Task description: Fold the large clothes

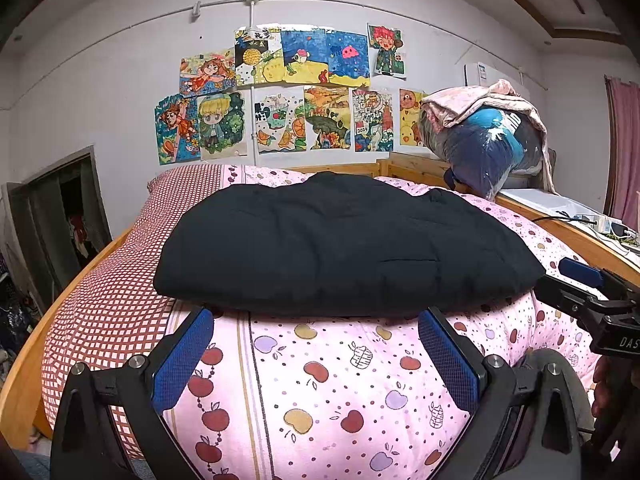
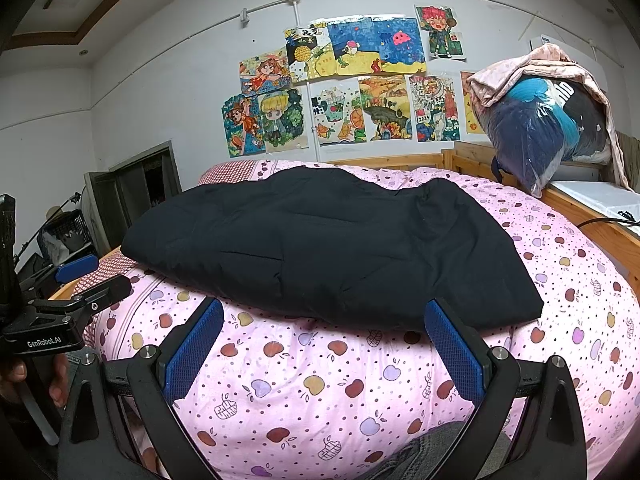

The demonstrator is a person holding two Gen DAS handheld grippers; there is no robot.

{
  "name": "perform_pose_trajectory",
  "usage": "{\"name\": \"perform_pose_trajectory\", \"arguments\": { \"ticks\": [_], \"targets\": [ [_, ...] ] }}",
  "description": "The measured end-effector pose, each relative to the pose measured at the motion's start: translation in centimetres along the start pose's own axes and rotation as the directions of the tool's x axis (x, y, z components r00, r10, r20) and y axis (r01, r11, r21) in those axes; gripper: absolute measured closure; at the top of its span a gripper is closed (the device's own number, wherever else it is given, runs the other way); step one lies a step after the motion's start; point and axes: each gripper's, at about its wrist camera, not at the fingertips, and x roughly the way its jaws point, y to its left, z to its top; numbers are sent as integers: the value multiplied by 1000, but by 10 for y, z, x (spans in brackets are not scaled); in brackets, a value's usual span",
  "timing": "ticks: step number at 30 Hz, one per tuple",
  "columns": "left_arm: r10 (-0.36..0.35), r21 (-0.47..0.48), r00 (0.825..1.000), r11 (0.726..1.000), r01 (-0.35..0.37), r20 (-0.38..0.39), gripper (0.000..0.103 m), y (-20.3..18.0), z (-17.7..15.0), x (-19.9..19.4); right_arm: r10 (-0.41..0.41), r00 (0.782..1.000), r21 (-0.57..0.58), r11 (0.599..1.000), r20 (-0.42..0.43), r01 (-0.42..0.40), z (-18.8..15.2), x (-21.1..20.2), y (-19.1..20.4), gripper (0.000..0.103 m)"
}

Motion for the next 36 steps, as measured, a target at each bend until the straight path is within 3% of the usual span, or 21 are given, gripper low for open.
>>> {"name": "perform_pose_trajectory", "arguments": {
  "ticks": [15,36],
  "targets": [
    [-19,2,1000,1000,19,-4,0,-3,-4,1,-2,1000,3,1000,-4,2,-3,3,3,4],
    [11,-1,1000,1000,-11,1,0,0,-4,0,-1,1000,6,1000,-5,1,-6,3,4,4]
  ]
}}
